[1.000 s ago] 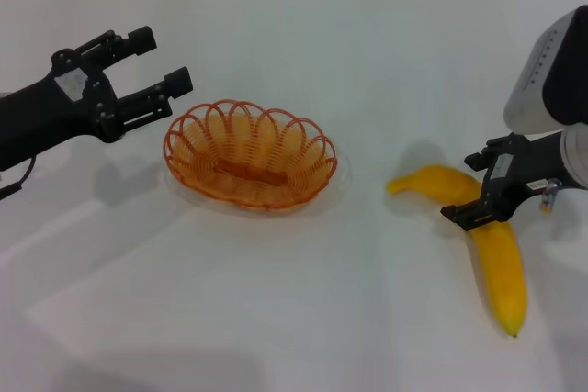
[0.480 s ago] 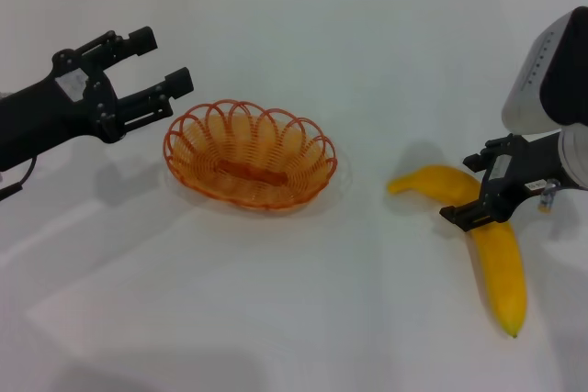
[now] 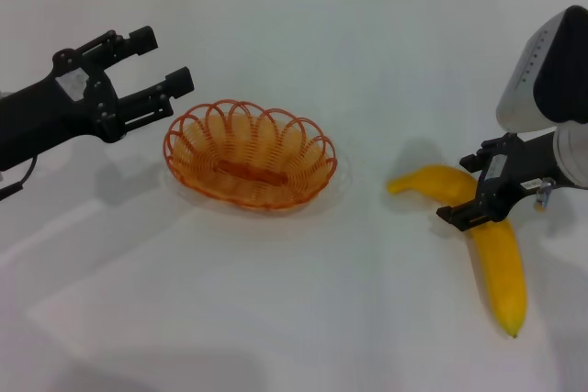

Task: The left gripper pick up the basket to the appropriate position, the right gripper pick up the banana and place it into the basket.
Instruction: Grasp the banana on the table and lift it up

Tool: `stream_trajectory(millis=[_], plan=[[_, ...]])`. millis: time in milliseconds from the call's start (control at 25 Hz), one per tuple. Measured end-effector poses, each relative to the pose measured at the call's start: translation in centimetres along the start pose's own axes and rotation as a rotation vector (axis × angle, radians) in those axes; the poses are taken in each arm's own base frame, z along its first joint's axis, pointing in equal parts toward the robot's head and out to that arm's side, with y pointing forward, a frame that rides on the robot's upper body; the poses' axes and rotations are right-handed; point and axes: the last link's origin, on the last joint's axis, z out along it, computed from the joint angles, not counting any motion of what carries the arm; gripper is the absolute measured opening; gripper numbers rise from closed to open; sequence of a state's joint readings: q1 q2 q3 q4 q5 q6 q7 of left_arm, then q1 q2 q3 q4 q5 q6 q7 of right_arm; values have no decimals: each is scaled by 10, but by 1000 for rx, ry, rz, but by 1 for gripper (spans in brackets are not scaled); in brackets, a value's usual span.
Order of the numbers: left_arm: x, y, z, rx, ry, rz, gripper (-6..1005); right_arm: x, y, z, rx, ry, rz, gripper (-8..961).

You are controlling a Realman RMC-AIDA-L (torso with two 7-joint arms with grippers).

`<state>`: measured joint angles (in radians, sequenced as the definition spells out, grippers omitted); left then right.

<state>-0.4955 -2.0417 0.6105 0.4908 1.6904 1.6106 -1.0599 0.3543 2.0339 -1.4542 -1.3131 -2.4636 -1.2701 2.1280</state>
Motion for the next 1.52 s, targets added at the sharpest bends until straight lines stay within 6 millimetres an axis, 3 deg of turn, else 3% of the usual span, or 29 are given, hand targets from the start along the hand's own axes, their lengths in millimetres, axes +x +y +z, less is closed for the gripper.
stream_trajectory(millis=[600, 1000, 1520], plan=[[0, 2, 1, -13, -4, 11, 798, 2, -2, 1, 4, 14, 7, 831], [-17, 38, 21, -286, -128, 124, 798, 3, -2, 2, -1, 20, 12, 829], [-41, 74, 21, -489, -191, 218, 798, 3, -3, 2, 0, 18, 21, 826]])
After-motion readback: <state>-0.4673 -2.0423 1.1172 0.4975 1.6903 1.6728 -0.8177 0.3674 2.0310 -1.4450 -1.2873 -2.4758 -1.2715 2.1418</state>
